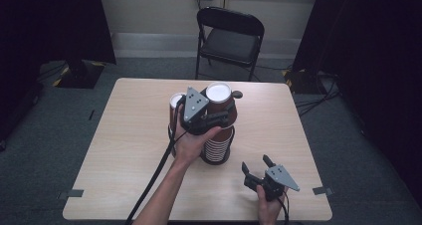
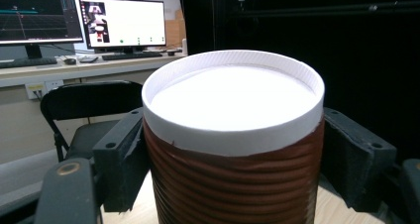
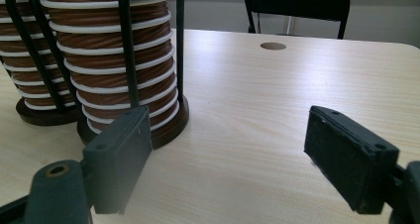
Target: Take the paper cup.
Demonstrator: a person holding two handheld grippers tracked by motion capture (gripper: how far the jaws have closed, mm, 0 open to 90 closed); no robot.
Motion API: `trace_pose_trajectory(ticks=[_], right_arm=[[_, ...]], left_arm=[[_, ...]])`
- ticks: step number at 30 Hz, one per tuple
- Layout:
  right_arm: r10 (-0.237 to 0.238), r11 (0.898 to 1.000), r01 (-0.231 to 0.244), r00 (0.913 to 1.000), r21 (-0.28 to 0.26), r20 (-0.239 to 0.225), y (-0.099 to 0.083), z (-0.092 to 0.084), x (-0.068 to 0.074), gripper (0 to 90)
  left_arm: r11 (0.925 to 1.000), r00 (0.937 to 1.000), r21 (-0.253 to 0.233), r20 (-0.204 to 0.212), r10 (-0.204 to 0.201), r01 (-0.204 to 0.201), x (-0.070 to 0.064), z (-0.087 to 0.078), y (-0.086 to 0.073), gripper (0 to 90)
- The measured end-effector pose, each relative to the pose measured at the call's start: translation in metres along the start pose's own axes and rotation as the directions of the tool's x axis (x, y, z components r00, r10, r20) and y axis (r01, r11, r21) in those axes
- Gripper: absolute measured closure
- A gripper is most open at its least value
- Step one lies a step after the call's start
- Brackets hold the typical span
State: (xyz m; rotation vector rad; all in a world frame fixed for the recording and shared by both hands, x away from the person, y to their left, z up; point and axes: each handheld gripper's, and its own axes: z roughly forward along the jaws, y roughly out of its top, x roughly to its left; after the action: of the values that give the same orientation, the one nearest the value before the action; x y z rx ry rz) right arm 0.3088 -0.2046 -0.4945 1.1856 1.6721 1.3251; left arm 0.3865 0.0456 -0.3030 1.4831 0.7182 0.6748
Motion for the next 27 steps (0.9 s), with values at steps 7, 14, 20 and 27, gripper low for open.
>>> trace_pose_trajectory(ticks=[7, 14, 20, 27], right_arm=[[0.002, 1.000, -0.002, 1.0000, 0.001, 0.000, 0.000, 0.000, 0.000, 17.3], [0.001, 1.000, -0.001, 1.0000, 0.002, 0.001, 0.000, 0.000, 0.000, 17.2], [0.006, 1.000, -0.006, 1.0000, 0.003, -0.001, 0.000, 0.000, 0.000, 17.2], [0.009, 1.000, -0.009, 0.9999, 0.008, -0.006, 0.000, 0.001, -0.001, 17.1]], left_arm=[[0.9986, 0.9993, -0.041, 0.020, -0.033, 0.034, 0.004, -0.008, 0.005, 21.2], [0.9957, 0.9986, -0.080, 0.029, -0.044, 0.047, 0.006, -0.019, 0.012, 21.2], [0.9943, 0.9982, -0.093, 0.033, -0.049, 0.052, 0.009, -0.027, 0.015, 21.2], [0.9929, 0.9981, -0.102, 0.021, -0.059, 0.061, 0.011, -0.036, 0.016, 21.2]])
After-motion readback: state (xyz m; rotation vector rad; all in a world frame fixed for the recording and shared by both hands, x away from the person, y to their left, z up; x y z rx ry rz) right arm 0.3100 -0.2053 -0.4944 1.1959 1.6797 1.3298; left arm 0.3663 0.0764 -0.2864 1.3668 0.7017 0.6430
